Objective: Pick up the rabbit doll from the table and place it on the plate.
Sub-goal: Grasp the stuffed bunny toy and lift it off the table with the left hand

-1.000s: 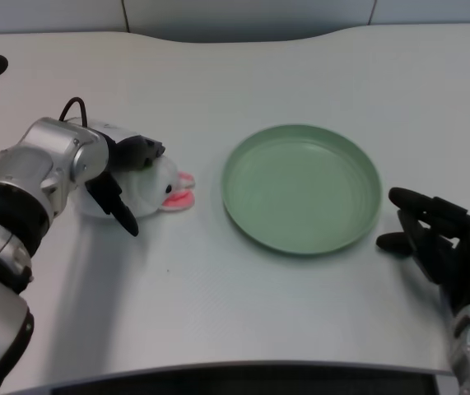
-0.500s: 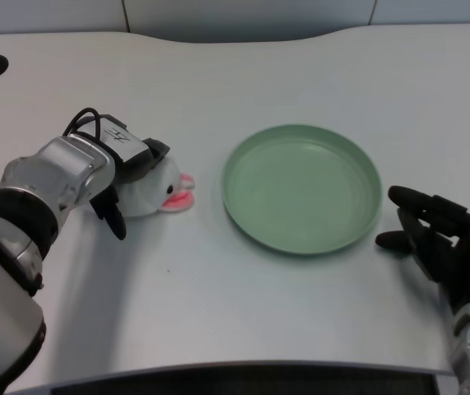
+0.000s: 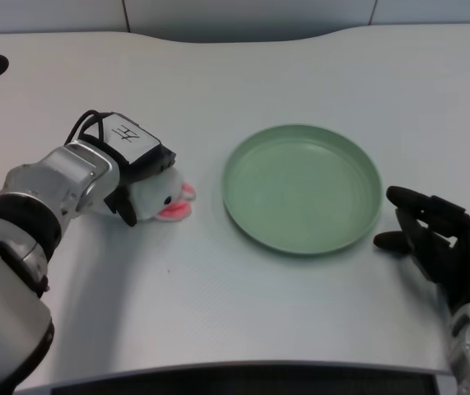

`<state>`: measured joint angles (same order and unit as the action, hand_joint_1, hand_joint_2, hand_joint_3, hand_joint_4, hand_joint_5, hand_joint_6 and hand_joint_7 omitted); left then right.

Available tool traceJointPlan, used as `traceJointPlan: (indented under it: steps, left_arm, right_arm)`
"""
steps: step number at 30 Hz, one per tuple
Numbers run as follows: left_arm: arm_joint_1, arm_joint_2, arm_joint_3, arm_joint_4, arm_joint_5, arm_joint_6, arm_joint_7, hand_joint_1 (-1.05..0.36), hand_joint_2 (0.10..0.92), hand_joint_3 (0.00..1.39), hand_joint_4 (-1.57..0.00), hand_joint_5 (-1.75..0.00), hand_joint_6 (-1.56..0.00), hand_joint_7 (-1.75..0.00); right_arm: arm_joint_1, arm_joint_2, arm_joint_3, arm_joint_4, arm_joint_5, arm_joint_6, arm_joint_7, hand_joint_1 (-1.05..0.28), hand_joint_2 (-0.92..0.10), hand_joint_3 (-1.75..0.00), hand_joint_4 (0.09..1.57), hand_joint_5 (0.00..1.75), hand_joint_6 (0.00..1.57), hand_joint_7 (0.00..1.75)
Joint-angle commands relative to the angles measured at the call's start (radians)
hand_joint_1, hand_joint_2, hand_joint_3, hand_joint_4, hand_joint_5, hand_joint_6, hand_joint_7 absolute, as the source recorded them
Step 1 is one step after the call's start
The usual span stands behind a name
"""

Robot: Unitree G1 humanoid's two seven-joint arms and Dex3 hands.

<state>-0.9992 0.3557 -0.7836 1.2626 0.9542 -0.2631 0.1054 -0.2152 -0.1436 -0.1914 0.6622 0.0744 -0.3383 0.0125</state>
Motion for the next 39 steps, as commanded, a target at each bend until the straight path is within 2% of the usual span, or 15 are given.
traceJointPlan:
  steps: [1,3,5,9,12,16,18,20,23,26,28,29,31,35,39]
  left_arm:
    - [0.019,-0.005,0.007,0.022,-0.016,-0.009,-0.014,-0.51,0.77,0.0,-0.36,-1.18,-0.56,-0.82]
    - [0.015,-0.01,0.007,0.027,-0.02,-0.003,-0.028,-0.48,0.772,0.0,-0.39,-1.17,-0.57,-0.88]
    - [0.011,-0.019,0.01,0.034,-0.029,0.007,-0.047,-0.41,0.775,0.0,-0.54,-1.0,-0.7,-0.81]
    - [0.011,-0.026,0.01,0.038,-0.037,0.017,-0.063,-0.32,0.767,0.0,-0.66,-1.29,-0.72,-0.99]
    - [0.015,-0.024,-0.006,0.036,-0.022,0.019,-0.042,-0.3,0.773,0.0,-0.71,-1.36,-0.74,-1.02]
    - [0.022,-0.019,-0.006,0.036,-0.026,0.011,-0.017,-0.27,0.768,0.0,-0.76,-1.42,-0.84,-0.91]
    - [0.027,-0.016,0.012,0.037,-0.047,0.006,-0.027,-0.23,0.778,0.0,-0.77,-1.46,-0.96,-0.64]
    - [0.026,-0.017,0.032,0.037,-0.071,0.014,-0.059,-0.19,0.797,0.01,-0.72,-1.58,-1.0,-0.61]
    - [0.02,-0.017,0.06,0.031,-0.103,0.016,-0.104,-0.17,0.819,0.0,-0.68,-1.34,-0.97,-0.52]
    - [0.023,-0.01,0.085,0.019,-0.128,-0.003,-0.097,-0.17,0.835,0.01,-0.7,-1.26,-1.0,-0.52]
    - [0.026,-0.004,0.11,0.013,-0.15,-0.021,-0.084,-0.16,0.841,0.01,-0.71,-1.39,-0.93,-0.82]
    - [0.026,0.001,0.125,0.009,-0.163,-0.035,-0.079,-0.13,0.847,0.02,-0.72,-1.57,-0.78,-1.27]
    - [0.028,0.012,0.154,-0.002,-0.188,-0.066,-0.057,-0.12,0.852,0.03,-0.72,-1.71,-0.64,-1.65]
    - [0.016,0.027,0.219,-0.019,-0.248,-0.087,-0.081,-0.12,0.891,0.04,-0.66,-1.74,-0.55,-1.73]
    - [0.007,0.043,0.279,-0.051,-0.304,-0.091,-0.106,-0.08,0.887,0.04,-0.83,-1.75,-0.64,-1.75]
  right_arm:
    - [0.009,0.002,-0.003,0.006,0.003,-0.008,0.001,-0.4,-0.92,-0.18,0.87,0.86,1.03,0.01]
    - [0.008,0.002,-0.004,0.003,0.005,0.001,0.0,-0.4,-0.92,-0.18,0.86,0.86,1.03,0.01]
    - [0.007,0.002,-0.005,0.003,0.007,0.008,0.0,-0.4,-0.92,-0.18,0.85,0.86,1.03,0.01]
    - [0.009,0.003,-0.006,0.005,0.007,-0.005,0.003,-0.39,-0.92,-0.18,0.86,0.86,1.03,0.01]
    - [0.01,0.003,-0.005,0.0,0.005,-0.001,0.001,-0.39,-0.92,-0.18,0.87,0.86,1.04,0.01]
    - [0.009,0.003,-0.006,0.001,0.006,0.001,0.003,-0.39,-0.92,-0.18,0.87,0.86,1.03,0.01]
    - [0.007,0.001,-0.006,0.002,0.006,0.004,0.002,-0.4,-0.92,-0.18,0.86,0.86,1.04,0.01]
    - [0.005,-0.001,-0.006,0.008,0.004,0.004,0.002,-0.4,-0.92,-0.18,0.86,0.86,1.03,0.01]
    - [0.004,-0.001,-0.008,0.007,0.004,0.006,0.0,-0.4,-0.92,-0.18,0.86,0.86,1.03,0.0]
    - [0.003,-0.001,-0.008,0.008,0.003,0.004,-0.001,-0.4,-0.92,-0.17,0.87,0.86,1.03,0.01]
    - [0.002,0.0,-0.009,0.01,0.004,0.004,0.001,-0.4,-0.92,-0.17,0.87,0.86,1.03,0.01]
    - [0.0,0.0,-0.01,0.013,0.007,0.004,0.002,-0.4,-0.92,-0.17,0.87,0.86,1.03,0.01]
    - [-0.002,0.0,-0.011,0.02,0.006,-0.004,0.004,-0.4,-0.92,-0.17,0.88,0.87,1.04,0.01]
    - [-0.006,-0.004,-0.008,0.034,-0.003,-0.018,0.004,-0.41,-0.92,-0.17,0.88,0.87,1.03,0.0]
    - [-0.012,-0.002,-0.012,0.04,0.001,-0.008,0.001,-0.41,-0.92,-0.17,0.88,0.87,1.03,0.01]
